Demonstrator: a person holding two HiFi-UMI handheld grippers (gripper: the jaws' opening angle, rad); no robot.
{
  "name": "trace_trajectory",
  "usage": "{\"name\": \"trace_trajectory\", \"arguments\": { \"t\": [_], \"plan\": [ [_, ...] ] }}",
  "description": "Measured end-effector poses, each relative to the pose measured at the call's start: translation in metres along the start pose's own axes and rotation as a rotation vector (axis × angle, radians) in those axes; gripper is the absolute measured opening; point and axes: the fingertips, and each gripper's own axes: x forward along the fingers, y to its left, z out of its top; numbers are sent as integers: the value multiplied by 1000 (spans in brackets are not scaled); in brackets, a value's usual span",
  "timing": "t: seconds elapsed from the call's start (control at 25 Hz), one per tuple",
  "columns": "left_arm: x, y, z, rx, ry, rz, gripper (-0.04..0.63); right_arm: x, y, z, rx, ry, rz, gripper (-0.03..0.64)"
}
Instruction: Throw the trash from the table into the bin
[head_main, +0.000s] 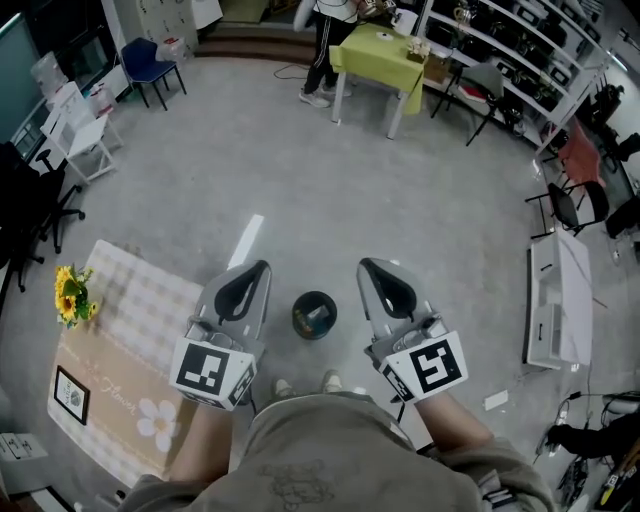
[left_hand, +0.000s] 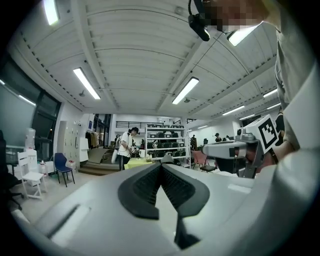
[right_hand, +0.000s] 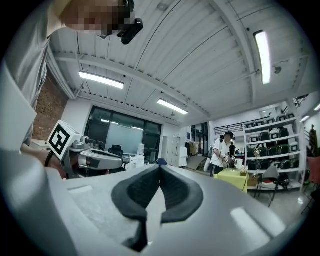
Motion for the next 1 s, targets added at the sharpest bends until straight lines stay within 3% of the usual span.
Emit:
{"name": "trace_trajectory", "arguments": {
  "t": [0.36, 1.0],
  "plan": [
    [-4, 11, 6, 20, -15, 15, 6, 2, -7, 7, 34, -30, -28, 3],
    [6, 20, 5, 18, -1, 25, 6, 25, 3, 5, 15, -27, 42, 3]
  ]
}}
